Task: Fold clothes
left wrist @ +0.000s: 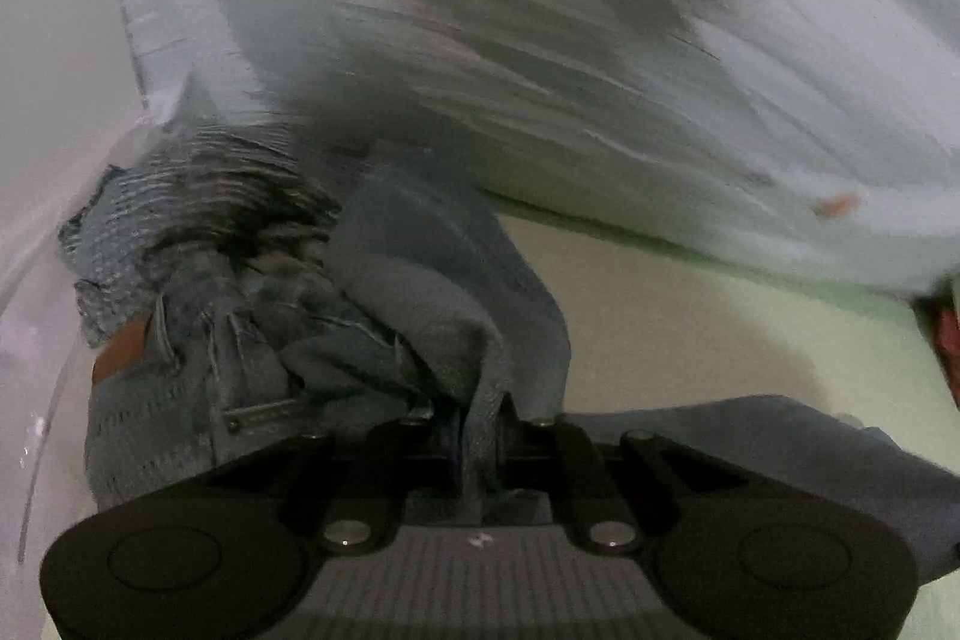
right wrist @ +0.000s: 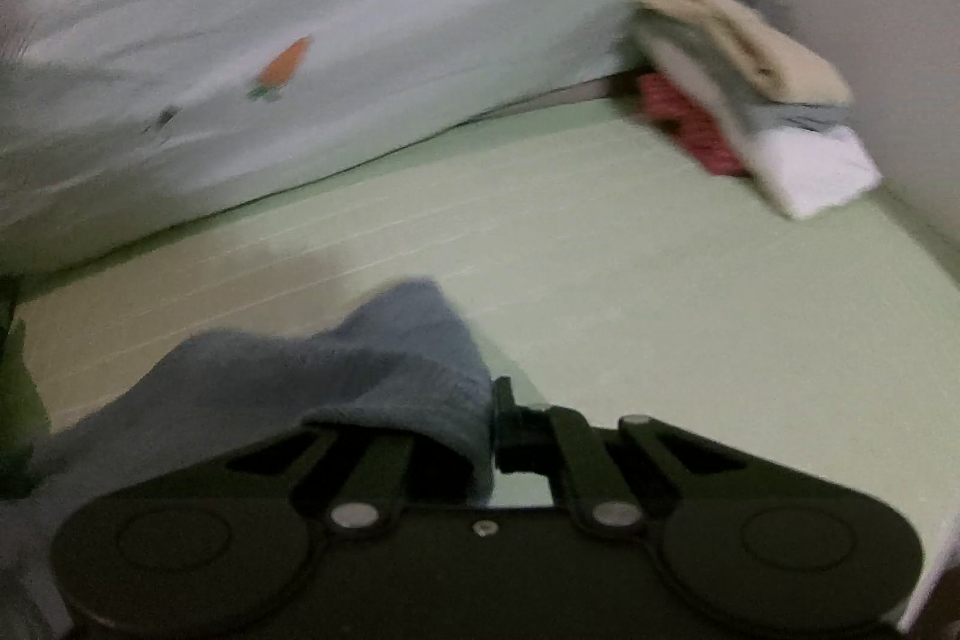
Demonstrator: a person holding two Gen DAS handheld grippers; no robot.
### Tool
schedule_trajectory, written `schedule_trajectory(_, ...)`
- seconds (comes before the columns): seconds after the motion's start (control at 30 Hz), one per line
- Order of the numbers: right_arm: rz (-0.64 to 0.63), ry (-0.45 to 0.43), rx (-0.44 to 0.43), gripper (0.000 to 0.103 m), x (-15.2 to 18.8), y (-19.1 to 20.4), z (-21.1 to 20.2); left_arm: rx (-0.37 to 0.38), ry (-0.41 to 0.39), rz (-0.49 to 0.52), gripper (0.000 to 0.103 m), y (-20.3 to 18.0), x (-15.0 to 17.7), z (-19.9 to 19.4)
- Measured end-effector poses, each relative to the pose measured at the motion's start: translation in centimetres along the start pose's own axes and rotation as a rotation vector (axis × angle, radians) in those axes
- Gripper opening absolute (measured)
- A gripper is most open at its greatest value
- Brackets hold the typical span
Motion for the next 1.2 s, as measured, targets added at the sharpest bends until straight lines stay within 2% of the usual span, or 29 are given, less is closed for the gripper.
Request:
schedule_trajectory(0.1,0.01,-0.004,0.025,0.004,0.1,-4.8,-0.4,0.054,0.043,-0.019,0.01,-4.0,2.5,-0.7)
schedule_trajectory(0.23,0.006,-0.014,0.056,0.004,0.0,-10.6,-1.2,0.131,0.088,0.051,0.011,-11.9,6.0,-1.1)
schedule_trajectory(0.33,-0.002,-0.003,0.071,0.004,0.4,-13.7,-1.1,0.182,0.135,0.083,0.018,-16.5,8.2,-1.1)
schedule_trajectory(0.37,-0.006,0.008,0.073,0.005,0.6,-14.5,-1.1,0.193,0.142,0.087,0.024,-17.2,8.8,-1.2)
schedule_trajectory(0.4,-0.01,0.018,0.075,0.006,0.8,-15.3,-1.0,0.202,0.148,0.09,0.025,-18.0,9.3,-1.3)
schedule_trajectory(0.47,-0.027,0.041,0.068,0.012,1.4,-16.3,-1.1,0.194,0.143,0.082,0.032,-18.0,9.7,-1.6)
schedule_trajectory(0.53,-0.028,0.047,0.049,0.024,1.9,-16.4,-1.3,0.17,0.128,0.06,0.051,-17.1,9.8,-2.1)
schedule_trajectory(0.57,-0.026,0.051,0.036,0.024,2.1,-16.2,-1.4,0.143,0.115,0.049,0.058,-16.4,9.6,-2.4)
schedule_trajectory(0.6,-0.022,0.057,0.028,0.026,2.4,-16.0,-1.5,0.115,0.101,0.039,0.061,-15.6,9.4,-2.7)
schedule_trajectory(0.67,-0.029,0.067,0.01,0.029,2.9,-14.9,-1.5,0.052,0.077,0.03,0.061,-14.0,9.0,-3.4)
schedule_trajectory(0.77,-0.049,0.072,-0.012,0.038,3.3,-12.9,-1.6,-0.028,0.073,-0.009,0.061,-10.8,8.4,-3.8)
schedule_trajectory(0.9,-0.048,0.079,-0.04,0.056,3.5,-10.9,-1.8,-0.078,0.09,-0.078,0.061,-6.9,8.3,-3.4)
schedule_trajectory(1.1,-0.009,0.119,-0.028,0.06,4.5,-10.7,-2.1,-0.093,0.149,-0.024,0.061,-5.8,9.0,-1.8)
schedule_trajectory(1.2,0.051,0.116,-0.019,0.06,4.2,-11.1,-2.9,-0.087,0.175,-0.005,0.062,-6.0,9.2,-1.0)
Point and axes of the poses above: each gripper's, at about its wrist camera, not at the fingertips, and z roughly the way its jaws point, y to its left, x to its underside, the point moved 10 cm from there along z, roughly the way its jaws point, and after that the axes turned 4 degrees about x, right-handed, at the moved point
